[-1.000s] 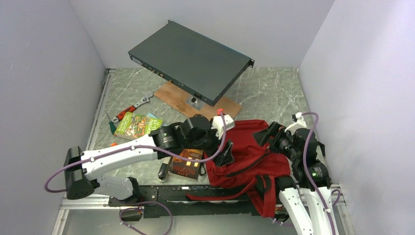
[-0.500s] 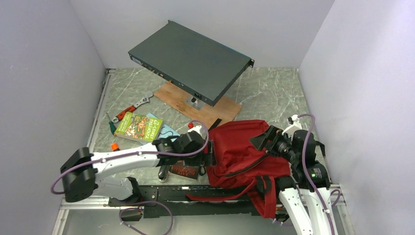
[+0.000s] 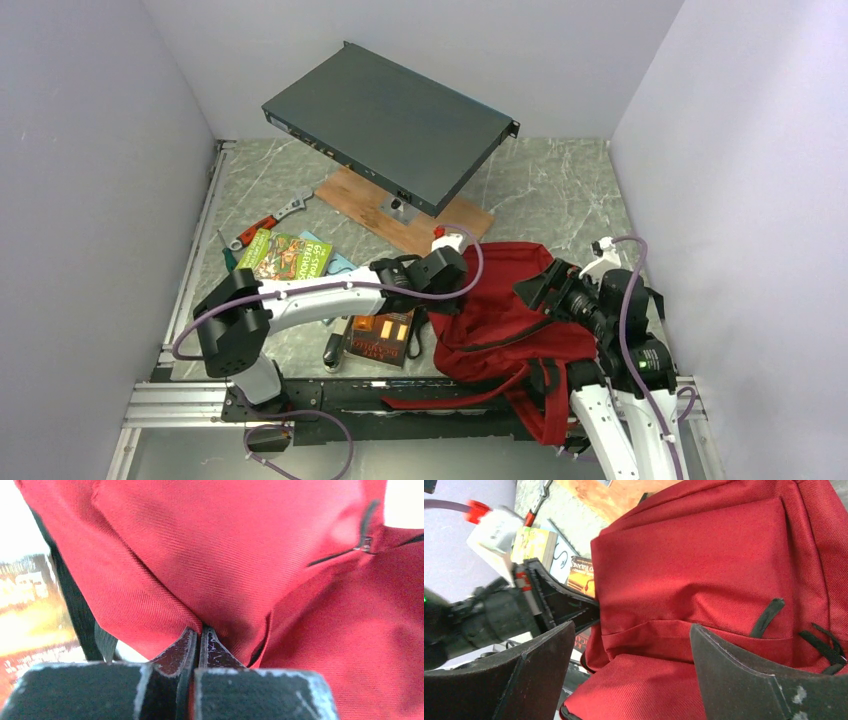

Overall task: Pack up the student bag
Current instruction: Adjust the student bag at the center of the board.

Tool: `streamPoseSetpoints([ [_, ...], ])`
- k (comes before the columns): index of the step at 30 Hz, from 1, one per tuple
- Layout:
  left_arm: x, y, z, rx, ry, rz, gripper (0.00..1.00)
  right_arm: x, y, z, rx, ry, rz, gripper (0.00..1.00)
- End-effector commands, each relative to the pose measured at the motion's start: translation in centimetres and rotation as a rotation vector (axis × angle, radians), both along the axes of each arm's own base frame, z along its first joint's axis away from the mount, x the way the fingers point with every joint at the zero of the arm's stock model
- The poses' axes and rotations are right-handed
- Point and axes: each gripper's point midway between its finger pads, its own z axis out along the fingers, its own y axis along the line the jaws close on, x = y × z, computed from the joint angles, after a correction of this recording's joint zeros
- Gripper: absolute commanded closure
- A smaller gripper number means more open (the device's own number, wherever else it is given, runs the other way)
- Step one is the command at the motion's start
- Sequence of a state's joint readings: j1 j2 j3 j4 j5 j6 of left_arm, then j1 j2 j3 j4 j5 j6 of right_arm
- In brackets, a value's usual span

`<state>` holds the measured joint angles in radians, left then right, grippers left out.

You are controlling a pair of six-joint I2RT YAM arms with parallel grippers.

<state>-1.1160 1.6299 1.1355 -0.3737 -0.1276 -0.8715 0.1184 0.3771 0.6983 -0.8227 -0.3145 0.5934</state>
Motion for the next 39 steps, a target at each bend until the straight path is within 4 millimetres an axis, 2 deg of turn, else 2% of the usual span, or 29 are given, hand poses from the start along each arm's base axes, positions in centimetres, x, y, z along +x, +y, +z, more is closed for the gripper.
streamPoseSetpoints([
  [1,5.2,-3.4,11.2,-0.167,-0.4,-0.011,1.0,0.4,-0.2,0.3,0.035,-0.018,-0.044,0.13],
  [3,6.6,-3.7,14.4,-0.191,-0.511,-0.009,1.0,0.7,0.3,-0.2,0.092,-0.008,-0.053,0.19],
  [6,8.6,-3.9,16.9,-0.165,-0.589,-0.008,1.0,0.8,1.5,-0.5,0.175,-0.017,-0.025,0.25],
  [10,10.3,-4.6,17.6,-0.132,-0.625,-0.024,1.0,0.2,2.0,-0.5,0.166,-0.022,0.027,0.29],
  [12,10.4,-5.6,17.7,-0.131,-0.632,-0.072,1.0,-0.2,2.0,-0.3,0.128,-0.038,0.068,0.3],
  [14,10.5,-6.9,18.2,-0.15,-0.628,-0.104,1.0,-0.6,1.8,0.2,0.085,-0.061,0.087,0.3],
  [17,9.5,-10.0,19.3,-0.239,-0.616,-0.223,1.0,-1.0,0.7,1.1,0.042,-0.091,0.039,0.28],
  [20,10.6,-11.4,18.9,-0.21,-0.569,-0.229,1.0,-1.0,1.0,1.3,0.07,-0.099,0.039,0.24],
  [21,11.3,-11.3,18.7,-0.184,-0.547,-0.212,0.96,-0.9,1.3,1.0,0.09,-0.089,0.049,0.24],
  [22,12.2,-11.0,18.4,-0.158,-0.525,-0.187,0.87,-0.7,1.7,0.3,0.116,-0.074,0.063,0.24],
  [25,13.7,-9.3,17.9,-0.098,-0.484,-0.147,0.46,0.3,3.3,-2.6,0.211,-0.023,0.103,0.36],
  [26,13.7,-8.6,18.1,-0.088,-0.487,-0.146,0.36,0.7,3.5,-3.6,0.232,-0.007,0.102,0.39],
  [28,12.4,-7.2,19.2,-0.1,-0.503,-0.167,0.25,1.7,3.8,-4.8,0.254,0.001,0.095,0.42],
  [29,11.7,-7.0,18.8,-0.107,-0.492,-0.19,0.21,2.0,4.0,-5.5,0.264,0.019,0.106,0.42],
  [31,9.2,-6.1,21.0,-0.182,-0.505,-0.241,0.14,2.4,4.9,-6.7,0.281,0.076,0.146,0.43],
  [34,5.8,-4.9,21.6,-0.235,-0.516,-0.305,0.09,2.8,5.5,-6.5,0.24,0.093,0.2,0.43],
  [35,4.8,-4.4,22.0,-0.255,-0.526,-0.319,0.07,3.2,4.9,-6.0,0.186,0.084,0.181,0.43],
  [37,2.6,-3.8,21.2,-0.279,-0.522,-0.353,0.06,4.1,2.9,-4.8,0.078,0.073,0.088,0.42],
  [38,1.7,-3.5,20.7,-0.292,-0.511,-0.357,0.06,4.6,1.5,-4.2,0.023,0.074,0.009,0.39],
  [39,0.9,-3.1,19.6,-0.295,-0.491,-0.353,0.05,5.5,-1.2,-4.0,-0.056,0.086,-0.14,0.36],
])
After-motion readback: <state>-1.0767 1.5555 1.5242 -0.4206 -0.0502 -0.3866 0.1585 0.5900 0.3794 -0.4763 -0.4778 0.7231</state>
